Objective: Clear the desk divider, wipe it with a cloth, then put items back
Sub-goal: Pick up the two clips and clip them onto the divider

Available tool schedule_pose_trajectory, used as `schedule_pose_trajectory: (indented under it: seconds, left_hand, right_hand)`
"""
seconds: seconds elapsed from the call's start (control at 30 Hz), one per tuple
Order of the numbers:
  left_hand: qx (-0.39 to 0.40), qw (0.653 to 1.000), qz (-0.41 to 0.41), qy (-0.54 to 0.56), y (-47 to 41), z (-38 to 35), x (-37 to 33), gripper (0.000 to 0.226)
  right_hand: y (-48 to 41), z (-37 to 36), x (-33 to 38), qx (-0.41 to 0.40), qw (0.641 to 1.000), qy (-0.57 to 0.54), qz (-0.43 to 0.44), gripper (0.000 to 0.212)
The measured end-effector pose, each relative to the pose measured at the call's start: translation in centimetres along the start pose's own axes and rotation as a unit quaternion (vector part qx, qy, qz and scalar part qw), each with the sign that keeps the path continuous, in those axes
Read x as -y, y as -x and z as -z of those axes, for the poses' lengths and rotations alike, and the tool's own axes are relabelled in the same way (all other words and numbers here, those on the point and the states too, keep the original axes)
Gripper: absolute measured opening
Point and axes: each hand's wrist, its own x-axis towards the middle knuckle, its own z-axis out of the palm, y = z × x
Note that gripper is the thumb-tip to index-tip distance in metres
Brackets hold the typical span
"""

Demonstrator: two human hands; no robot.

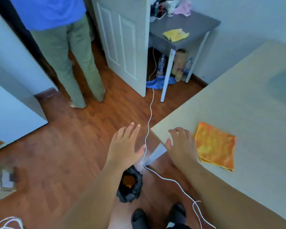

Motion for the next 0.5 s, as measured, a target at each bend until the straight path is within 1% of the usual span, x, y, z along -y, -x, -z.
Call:
schedule_pose_trajectory:
  seconds: [0.07, 0.17, 0.27, 0.5]
  left_hand:
    - [0.005, 0.997, -0.082, -0.013, -2.8, 1.2, -4.4, 0.076]
    - [0.008, 0.985, -0.174, -0.016, -5.7, 1.9, -10.6, 0.074]
    - [0.024, 0.971, -0.237, -0.001, -7.4, 1.8, -16.7, 0.073]
    - [0.050, 0.936, -0.349, -0.016, -8.1, 0.0, -31.0, 0.074]
  right_hand:
    - [0.6, 2.4, -4.5, -0.023, 0.998, 0.013, -0.061, 0.032]
    - [2.2, 5.0, -10.2, -0.004, 0.989, 0.040, -0.146, 0.043]
    - [4.5, 6.9, -15.5, 0.014, 0.976, 0.056, -0.209, 0.051]
    - [12.1, 11.4, -26.7, 0.009, 0.940, 0.052, -0.337, 0.052]
